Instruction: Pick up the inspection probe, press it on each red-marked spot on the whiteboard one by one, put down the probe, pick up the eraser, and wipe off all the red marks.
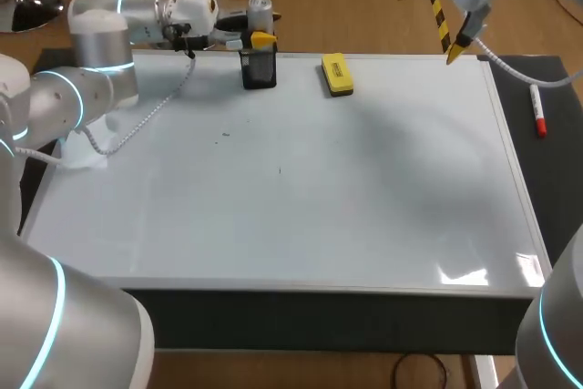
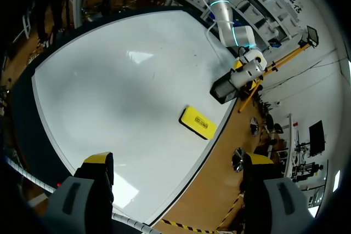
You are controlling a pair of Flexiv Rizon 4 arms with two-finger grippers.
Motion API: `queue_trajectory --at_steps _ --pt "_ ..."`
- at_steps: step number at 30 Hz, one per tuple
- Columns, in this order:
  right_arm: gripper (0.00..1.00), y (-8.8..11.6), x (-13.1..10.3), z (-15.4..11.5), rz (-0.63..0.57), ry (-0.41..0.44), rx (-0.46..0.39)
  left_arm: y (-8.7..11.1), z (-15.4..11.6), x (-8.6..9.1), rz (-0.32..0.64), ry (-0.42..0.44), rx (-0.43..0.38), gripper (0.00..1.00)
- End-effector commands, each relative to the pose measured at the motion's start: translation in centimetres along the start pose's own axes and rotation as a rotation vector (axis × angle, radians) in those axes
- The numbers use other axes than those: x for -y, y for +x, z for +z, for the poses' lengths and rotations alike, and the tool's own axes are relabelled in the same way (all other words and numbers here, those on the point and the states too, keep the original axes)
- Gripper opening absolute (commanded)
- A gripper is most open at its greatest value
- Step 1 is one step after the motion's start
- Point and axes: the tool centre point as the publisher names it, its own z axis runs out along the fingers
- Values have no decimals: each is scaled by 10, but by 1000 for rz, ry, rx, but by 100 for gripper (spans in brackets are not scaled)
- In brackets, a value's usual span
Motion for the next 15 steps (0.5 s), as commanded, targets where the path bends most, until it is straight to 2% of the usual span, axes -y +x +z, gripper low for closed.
queue_trajectory --at_steps 1,2,3,8,15 --pt "100 0 0 -1 -2 2 -4 -4 0 0 0 -5 -13 67" --pt "100 0 0 -1 -2 2 -4 -3 0 0 1 -8 -10 74" --pt "100 0 0 -1 -2 2 -4 -3 0 0 2 -10 -9 100" --pt "100 0 0 -1 -2 2 -4 -1 0 4 8 -20 -7 100" --pt "100 0 0 -1 -2 2 -4 4 -2 21 27 -40 16 100"
